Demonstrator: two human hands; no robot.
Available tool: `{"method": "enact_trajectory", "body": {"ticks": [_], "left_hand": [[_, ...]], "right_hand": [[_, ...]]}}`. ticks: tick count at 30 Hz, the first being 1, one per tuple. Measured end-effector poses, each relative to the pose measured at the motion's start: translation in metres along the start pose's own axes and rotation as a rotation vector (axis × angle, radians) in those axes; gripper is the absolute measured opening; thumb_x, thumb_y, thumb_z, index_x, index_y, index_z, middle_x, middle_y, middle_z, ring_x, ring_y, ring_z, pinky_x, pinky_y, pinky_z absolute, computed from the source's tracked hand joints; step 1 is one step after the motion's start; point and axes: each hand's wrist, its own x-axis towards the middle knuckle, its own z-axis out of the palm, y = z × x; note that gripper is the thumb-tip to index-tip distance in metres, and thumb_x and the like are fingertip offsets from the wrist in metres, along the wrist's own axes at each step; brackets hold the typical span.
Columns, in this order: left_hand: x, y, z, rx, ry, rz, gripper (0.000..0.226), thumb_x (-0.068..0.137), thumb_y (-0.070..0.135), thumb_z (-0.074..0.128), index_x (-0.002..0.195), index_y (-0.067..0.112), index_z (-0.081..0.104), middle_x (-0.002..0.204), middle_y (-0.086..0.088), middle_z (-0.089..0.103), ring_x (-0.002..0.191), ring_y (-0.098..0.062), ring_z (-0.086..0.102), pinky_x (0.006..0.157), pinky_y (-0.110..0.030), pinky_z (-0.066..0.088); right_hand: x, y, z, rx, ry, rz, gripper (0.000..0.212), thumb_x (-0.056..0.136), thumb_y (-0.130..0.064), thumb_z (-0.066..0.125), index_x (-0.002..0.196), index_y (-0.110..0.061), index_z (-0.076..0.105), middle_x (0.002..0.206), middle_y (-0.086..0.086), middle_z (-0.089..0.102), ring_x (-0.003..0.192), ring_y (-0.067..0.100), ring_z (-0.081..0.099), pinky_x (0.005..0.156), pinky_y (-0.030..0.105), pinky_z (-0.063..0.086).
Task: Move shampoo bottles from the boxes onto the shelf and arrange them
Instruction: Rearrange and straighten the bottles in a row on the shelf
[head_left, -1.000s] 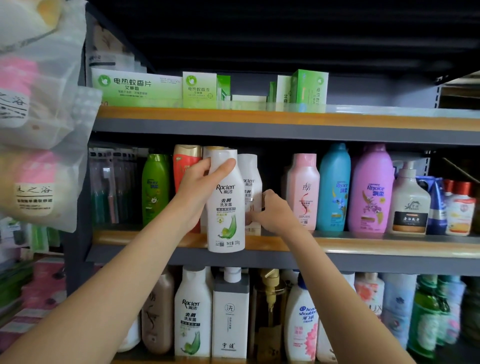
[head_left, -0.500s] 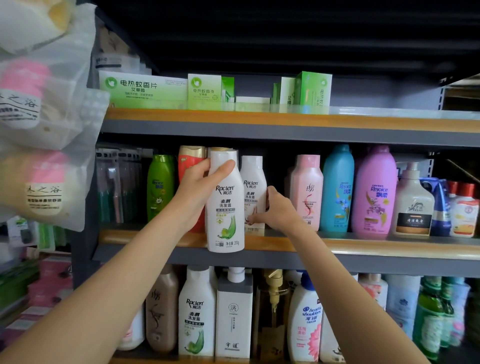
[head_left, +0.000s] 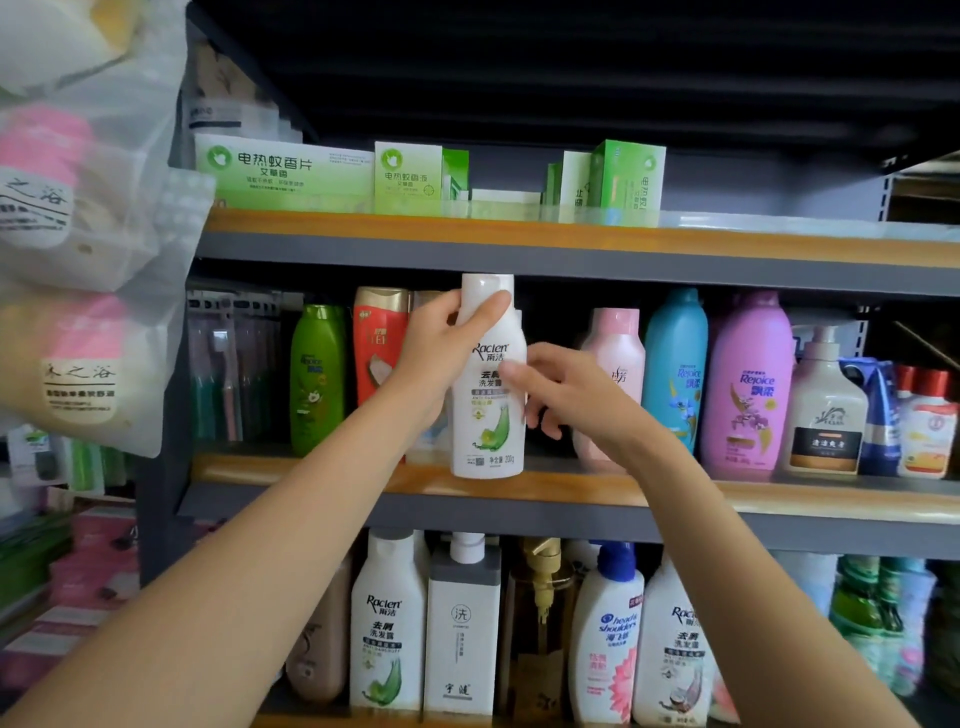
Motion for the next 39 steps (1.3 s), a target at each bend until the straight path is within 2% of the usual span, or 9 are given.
{"method": "enact_trajectory", "body": {"ticks": [5,11,15,20,23,26,30,35,39], "left_hand": [[0.004,0.003,0.009,0.084,-0.015,0.026,0.026,0.088,0.027,0.062,0.095,0.002,0.064,0.084,-0.01,0.065,0.075,-0.021,0.063,0.07,-0.035,0.05],[0.001,0.015,-0.008,0.135,0.016,0.1,0.029,0.099,0.032,0.04,0.102,0.018,0.064,0.098,0.006,0.065,0.089,-0.004,0.059,0.08,-0.019,0.046],[-0.006,0.008,-0.016,0.191,0.007,0.143,0.03,0.099,0.029,0.041,0.106,0.015,0.066,0.101,0.01,0.067,0.091,0.005,0.059,0.07,-0.006,0.045],[-0.005,0.004,-0.012,0.184,0.1,0.121,0.027,0.099,0.019,0.04,0.103,0.009,0.066,0.099,0.003,0.065,0.086,0.0,0.059,0.067,-0.003,0.044],[-0.006,-0.002,-0.01,0.291,0.107,0.075,0.026,0.096,0.008,0.042,0.107,0.006,0.066,0.106,-0.004,0.066,0.1,-0.013,0.062,0.087,-0.02,0.049],[-0.01,-0.012,-0.008,0.385,0.107,0.032,0.031,0.093,0.003,0.041,0.109,0.005,0.067,0.109,-0.009,0.067,0.106,-0.021,0.061,0.097,-0.038,0.048],[-0.017,-0.019,-0.004,0.507,0.073,0.015,0.027,0.091,0.004,0.043,0.093,0.014,0.068,0.09,-0.006,0.063,0.086,-0.02,0.057,0.082,-0.03,0.045],[-0.024,-0.032,0.0,0.665,-0.007,-0.08,0.032,0.09,0.007,0.045,0.068,0.03,0.036,0.086,0.002,0.044,0.08,-0.015,0.041,0.061,-0.022,0.03],[-0.029,-0.038,0.007,0.662,-0.091,-0.212,0.014,0.092,0.015,0.045,0.091,0.007,0.056,0.099,-0.006,0.061,0.088,-0.023,0.059,0.075,-0.033,0.048]], "right_hand": [[0.004,0.003,0.0,-0.058,-0.006,-0.046,0.029,0.078,-0.011,0.074,0.103,-0.009,0.059,0.08,-0.008,0.064,0.046,-0.01,0.054,0.04,0.007,0.036],[0.005,0.009,-0.006,-0.057,-0.044,-0.035,0.034,0.078,-0.012,0.073,0.108,-0.011,0.059,0.097,-0.003,0.07,0.064,-0.007,0.063,0.044,0.011,0.041],[-0.001,0.011,-0.015,-0.086,-0.047,-0.145,0.045,0.069,-0.015,0.078,0.108,-0.018,0.057,0.101,0.002,0.07,0.091,0.024,0.067,0.07,0.047,0.056],[0.008,0.012,-0.021,-0.149,0.151,-0.211,0.047,0.071,-0.013,0.079,0.111,-0.016,0.054,0.104,0.008,0.069,0.094,0.033,0.065,0.074,0.054,0.054],[0.011,0.021,-0.02,-0.268,0.119,-0.138,0.044,0.07,-0.019,0.08,0.105,-0.019,0.054,0.099,0.003,0.069,0.089,0.026,0.066,0.065,0.042,0.056],[0.01,0.035,-0.01,-0.272,0.063,-0.039,0.038,0.073,-0.02,0.079,0.1,-0.02,0.053,0.088,-0.004,0.065,0.063,0.0,0.063,0.041,0.02,0.047],[0.015,0.042,0.0,-0.312,0.056,0.015,0.044,0.076,-0.027,0.076,0.109,-0.008,0.053,0.095,0.007,0.065,0.056,0.009,0.059,0.039,0.021,0.044],[0.019,0.042,0.0,-0.33,0.059,0.079,0.037,0.081,-0.028,0.072,0.1,-0.01,0.046,0.085,-0.005,0.057,0.036,-0.002,0.054,0.036,0.014,0.041],[0.021,0.04,-0.003,-0.317,0.027,0.084,0.036,0.081,-0.027,0.07,0.101,-0.011,0.045,0.089,-0.006,0.054,0.051,0.004,0.06,0.043,0.014,0.048]]}}
